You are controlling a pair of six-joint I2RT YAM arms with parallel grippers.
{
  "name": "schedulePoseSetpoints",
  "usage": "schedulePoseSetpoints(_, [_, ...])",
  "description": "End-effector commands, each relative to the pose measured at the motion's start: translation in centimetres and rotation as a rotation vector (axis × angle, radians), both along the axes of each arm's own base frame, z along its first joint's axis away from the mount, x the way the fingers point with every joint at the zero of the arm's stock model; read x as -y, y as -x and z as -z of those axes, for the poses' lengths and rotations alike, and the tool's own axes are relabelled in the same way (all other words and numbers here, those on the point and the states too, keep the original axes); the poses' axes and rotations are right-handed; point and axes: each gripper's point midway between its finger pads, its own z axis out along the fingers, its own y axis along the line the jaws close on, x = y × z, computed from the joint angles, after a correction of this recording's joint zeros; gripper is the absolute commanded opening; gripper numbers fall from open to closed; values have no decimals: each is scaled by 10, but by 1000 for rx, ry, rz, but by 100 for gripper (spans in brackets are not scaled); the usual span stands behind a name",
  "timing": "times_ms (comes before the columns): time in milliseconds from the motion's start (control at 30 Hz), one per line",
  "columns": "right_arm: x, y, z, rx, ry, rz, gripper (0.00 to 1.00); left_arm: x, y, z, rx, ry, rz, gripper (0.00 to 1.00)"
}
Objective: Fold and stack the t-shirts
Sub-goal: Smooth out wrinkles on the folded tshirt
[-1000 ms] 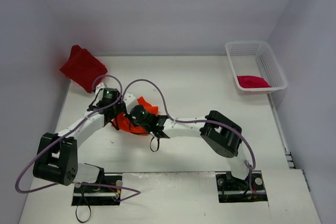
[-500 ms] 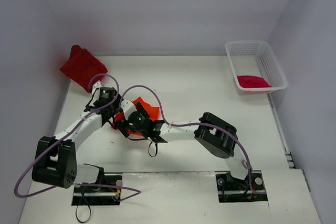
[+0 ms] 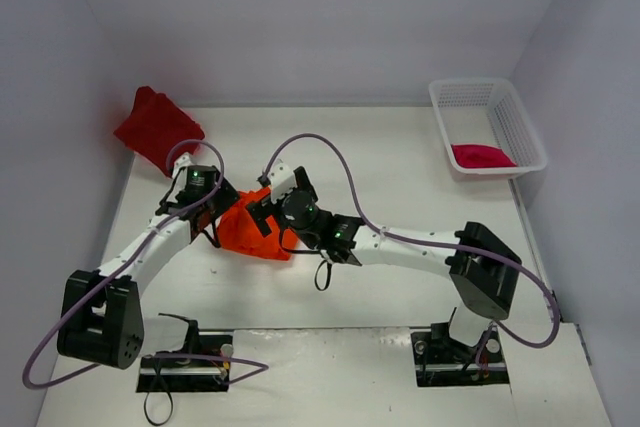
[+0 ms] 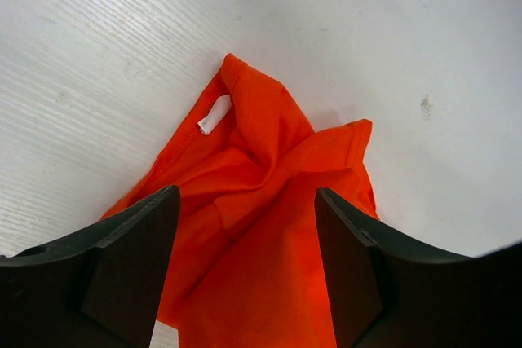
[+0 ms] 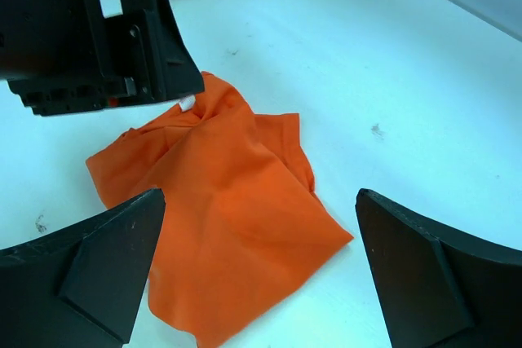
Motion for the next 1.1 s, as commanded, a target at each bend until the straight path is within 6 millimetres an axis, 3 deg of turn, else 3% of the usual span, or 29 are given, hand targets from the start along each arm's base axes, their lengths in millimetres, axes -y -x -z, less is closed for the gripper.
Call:
schedulePoseSetpoints(0, [18,-5,-24,44,-43,46,100,4,-17,-51,122,24,7,61])
schedulePoseSetpoints(167, [29,-8,-10,23,-37,68,100,23,-19,-63,147,81,41,61])
schedulePoseSetpoints(500, [37,-14,22,-22,-40,92,100,94,-16,-60,134,153,136,61])
schedulePoseSetpoints(600, [41,-14,30,-36,-40,100,100,105,-14,-58,128,164,142,61])
schedulePoseSetpoints(900, [41,-7,63,-88,-32,89,100,95,3,-49,104,152,104,61])
schedulePoseSetpoints(1067, [31,-1,76,-113,-42,68,100,89,12,-43,91,143,96,61])
